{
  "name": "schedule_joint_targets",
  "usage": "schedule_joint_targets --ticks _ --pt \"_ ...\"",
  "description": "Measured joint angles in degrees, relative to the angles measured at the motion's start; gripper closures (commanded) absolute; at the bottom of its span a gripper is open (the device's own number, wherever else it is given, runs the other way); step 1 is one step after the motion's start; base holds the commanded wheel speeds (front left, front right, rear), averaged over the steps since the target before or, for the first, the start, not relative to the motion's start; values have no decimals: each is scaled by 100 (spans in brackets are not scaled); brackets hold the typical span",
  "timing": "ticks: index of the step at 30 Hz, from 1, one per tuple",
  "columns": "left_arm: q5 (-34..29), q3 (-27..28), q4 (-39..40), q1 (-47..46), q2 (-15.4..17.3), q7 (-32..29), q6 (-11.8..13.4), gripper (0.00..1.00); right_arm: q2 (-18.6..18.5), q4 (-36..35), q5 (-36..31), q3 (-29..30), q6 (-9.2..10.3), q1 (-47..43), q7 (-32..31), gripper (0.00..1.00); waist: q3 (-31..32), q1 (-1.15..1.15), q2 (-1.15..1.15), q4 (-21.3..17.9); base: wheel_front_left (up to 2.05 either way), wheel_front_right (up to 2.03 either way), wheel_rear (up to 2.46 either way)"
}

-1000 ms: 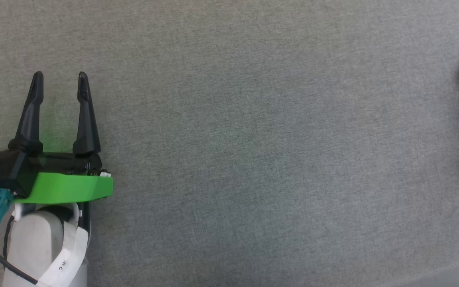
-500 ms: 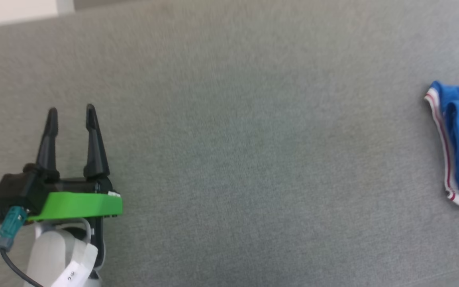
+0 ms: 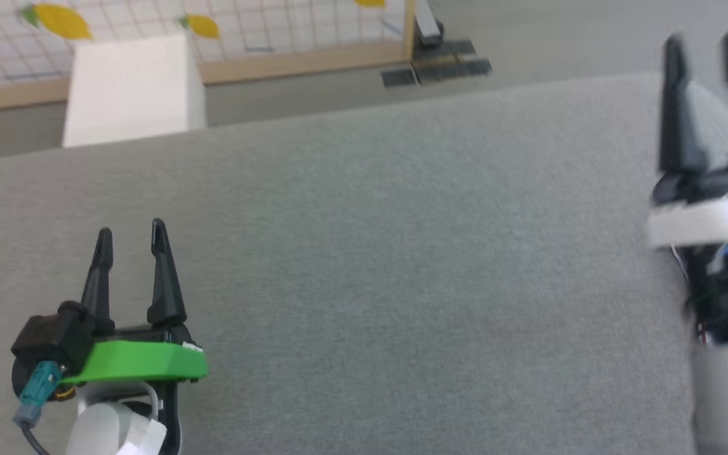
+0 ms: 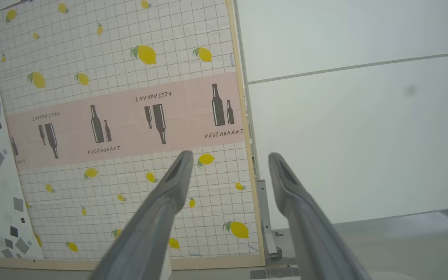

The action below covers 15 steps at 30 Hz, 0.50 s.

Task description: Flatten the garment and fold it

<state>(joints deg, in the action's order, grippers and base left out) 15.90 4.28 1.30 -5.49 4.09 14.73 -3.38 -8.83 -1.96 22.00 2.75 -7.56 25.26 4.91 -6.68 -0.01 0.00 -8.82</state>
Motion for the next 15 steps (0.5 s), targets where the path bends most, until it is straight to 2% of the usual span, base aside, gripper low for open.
schedule_joint_targets --ticks 5,15 --pt "-1 -64 -104 121 -29 0 67 0 455 55 -212 -63 0 -952 386 0 324 0 0 342 0 0 0" --pt "-29 -247 -447 334 -54 0 127 0 583 555 -653 -66 0 -2076 772 0 814 0 0 875 0 0 0"
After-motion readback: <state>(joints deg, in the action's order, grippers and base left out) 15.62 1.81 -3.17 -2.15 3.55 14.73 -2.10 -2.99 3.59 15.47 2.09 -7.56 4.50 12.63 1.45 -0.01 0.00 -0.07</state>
